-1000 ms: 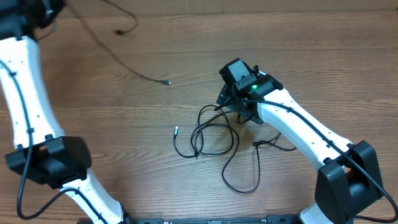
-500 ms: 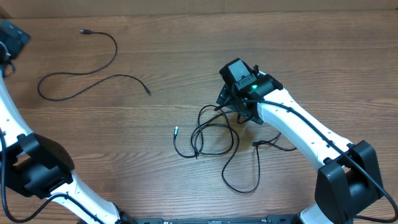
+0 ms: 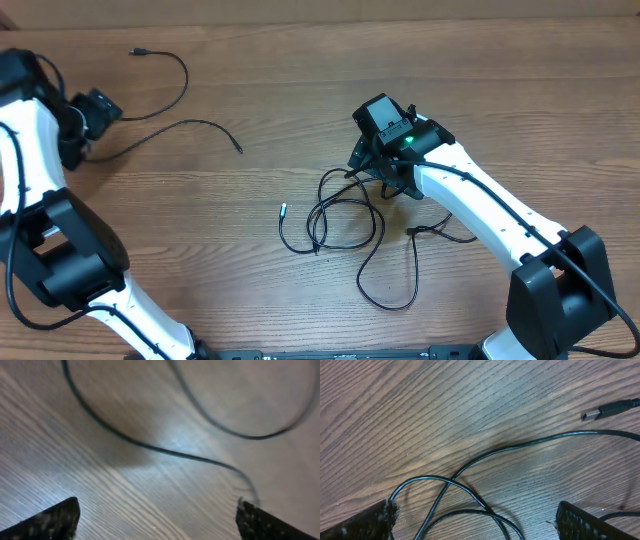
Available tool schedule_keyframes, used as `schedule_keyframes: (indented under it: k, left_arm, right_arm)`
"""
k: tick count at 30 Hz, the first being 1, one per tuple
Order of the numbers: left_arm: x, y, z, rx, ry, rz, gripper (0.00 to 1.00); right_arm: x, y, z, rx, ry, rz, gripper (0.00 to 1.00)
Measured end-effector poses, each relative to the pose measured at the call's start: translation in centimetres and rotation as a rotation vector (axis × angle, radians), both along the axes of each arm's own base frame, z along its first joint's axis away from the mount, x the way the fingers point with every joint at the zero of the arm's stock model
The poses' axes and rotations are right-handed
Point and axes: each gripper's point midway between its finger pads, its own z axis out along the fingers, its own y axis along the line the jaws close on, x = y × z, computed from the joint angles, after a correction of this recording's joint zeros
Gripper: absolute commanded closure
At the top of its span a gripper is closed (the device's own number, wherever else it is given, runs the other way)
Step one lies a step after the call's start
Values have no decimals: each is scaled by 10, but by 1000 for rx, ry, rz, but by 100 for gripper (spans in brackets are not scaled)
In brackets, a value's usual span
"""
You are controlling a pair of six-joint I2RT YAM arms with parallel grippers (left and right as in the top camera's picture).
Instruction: Untangle cables
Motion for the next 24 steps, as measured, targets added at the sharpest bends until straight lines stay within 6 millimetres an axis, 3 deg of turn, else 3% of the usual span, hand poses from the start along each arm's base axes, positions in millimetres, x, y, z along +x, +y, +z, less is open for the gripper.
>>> schedule_keyframes:
  k: [7, 16, 19, 24]
  left_arm:
    - [-13, 7, -42, 50, 108, 19, 0]
    - [-7, 18, -104, 57, 173, 26, 0]
    - [-2, 22, -104, 75, 156, 31, 10]
    - [3, 27, -107, 93, 143, 35, 11]
  right_arm:
    - [0, 0, 0, -1, 0, 0, 0]
    - [0, 0, 0, -1, 0, 0, 0]
    - [0, 0, 0, -1, 0, 0, 0]
    - [0, 0, 0, 0, 0, 0, 0]
